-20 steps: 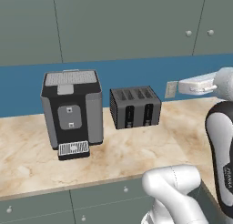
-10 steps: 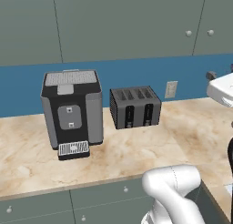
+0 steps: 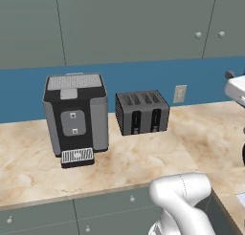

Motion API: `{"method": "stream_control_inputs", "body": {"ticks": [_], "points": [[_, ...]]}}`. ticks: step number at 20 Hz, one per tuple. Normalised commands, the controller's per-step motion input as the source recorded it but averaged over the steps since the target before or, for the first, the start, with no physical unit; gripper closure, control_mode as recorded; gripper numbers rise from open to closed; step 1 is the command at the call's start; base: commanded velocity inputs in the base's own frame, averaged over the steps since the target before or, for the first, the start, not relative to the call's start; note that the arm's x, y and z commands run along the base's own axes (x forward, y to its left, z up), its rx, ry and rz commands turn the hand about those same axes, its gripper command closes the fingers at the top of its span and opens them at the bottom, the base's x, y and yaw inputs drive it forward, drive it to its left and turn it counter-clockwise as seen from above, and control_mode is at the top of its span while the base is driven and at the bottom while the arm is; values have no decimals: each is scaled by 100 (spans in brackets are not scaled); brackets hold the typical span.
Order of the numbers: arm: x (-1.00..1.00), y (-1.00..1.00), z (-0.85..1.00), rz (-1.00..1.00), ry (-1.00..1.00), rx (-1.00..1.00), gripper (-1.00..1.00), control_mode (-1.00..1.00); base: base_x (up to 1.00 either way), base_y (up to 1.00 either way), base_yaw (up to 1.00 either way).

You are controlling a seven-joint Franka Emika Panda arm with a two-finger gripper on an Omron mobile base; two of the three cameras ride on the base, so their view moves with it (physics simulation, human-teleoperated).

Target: Open the cabinet directly in front. Then move the beer and the cup to the dining counter with the candle on it.

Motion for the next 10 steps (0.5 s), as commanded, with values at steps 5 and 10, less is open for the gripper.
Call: {"method": "stream_control_inputs", "body": {"ticks": [5,10], "points": [[43,-49,0,-14,2,11,-100,-100,0,0,0],[25,-32,0,-20,0,9,-100,-100,0,0,0]]}}
